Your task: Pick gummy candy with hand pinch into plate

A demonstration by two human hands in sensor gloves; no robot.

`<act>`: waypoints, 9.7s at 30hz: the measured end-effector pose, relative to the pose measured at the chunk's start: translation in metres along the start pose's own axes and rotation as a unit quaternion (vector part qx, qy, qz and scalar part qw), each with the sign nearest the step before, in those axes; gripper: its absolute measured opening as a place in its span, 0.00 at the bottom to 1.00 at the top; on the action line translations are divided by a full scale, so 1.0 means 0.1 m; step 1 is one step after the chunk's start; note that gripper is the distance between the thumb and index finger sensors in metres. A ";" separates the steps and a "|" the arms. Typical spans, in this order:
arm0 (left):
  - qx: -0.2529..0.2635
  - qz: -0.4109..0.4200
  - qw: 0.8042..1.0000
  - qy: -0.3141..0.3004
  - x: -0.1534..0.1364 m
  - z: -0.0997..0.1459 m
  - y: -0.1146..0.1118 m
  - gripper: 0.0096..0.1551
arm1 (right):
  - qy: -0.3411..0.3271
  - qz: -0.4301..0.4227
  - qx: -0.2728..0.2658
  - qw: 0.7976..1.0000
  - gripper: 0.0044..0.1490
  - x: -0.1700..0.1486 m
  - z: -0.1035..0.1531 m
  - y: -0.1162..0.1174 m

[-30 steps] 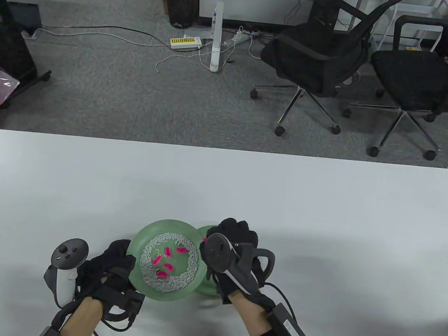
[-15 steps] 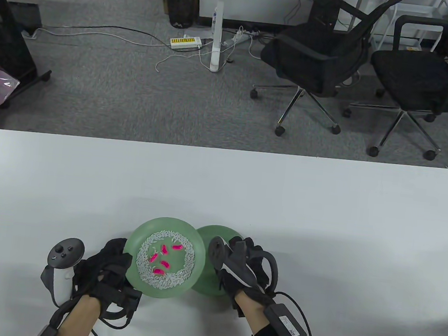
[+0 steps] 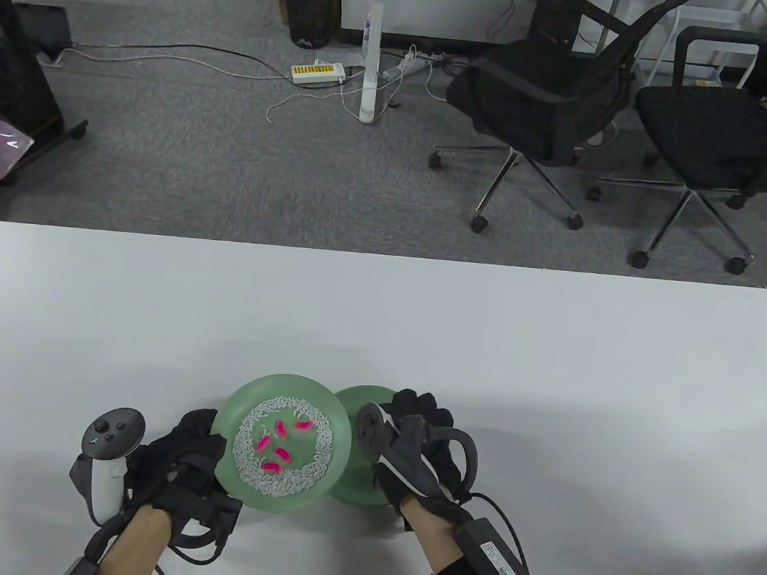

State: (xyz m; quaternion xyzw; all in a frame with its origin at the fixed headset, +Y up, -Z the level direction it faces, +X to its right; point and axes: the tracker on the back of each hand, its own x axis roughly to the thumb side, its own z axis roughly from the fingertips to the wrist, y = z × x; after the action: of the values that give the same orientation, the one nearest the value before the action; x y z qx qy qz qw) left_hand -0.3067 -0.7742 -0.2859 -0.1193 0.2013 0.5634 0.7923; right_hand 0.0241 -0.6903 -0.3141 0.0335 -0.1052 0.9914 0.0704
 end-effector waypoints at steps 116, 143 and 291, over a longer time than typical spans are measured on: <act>0.018 -0.015 0.999 0.025 -0.13 -0.14 0.16 0.32 | -0.063 -0.003 0.052 0.997 0.26 0.68 -0.19 -0.07; 0.021 -0.015 0.999 0.028 -0.23 -0.27 0.25 0.32 | -0.030 0.132 0.160 0.978 0.25 0.28 -0.30 0.67; 0.040 -0.024 0.998 0.036 -0.32 -0.35 0.26 0.32 | -0.102 0.068 0.113 0.986 0.31 1.65 -0.17 0.36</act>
State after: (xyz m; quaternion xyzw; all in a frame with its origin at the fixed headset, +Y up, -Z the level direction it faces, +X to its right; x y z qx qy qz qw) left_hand -0.3470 -0.8072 -0.3014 -0.1126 0.2488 0.5315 0.8018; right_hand -0.1455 -0.6994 -0.3241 0.1345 -0.0008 0.9908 -0.0128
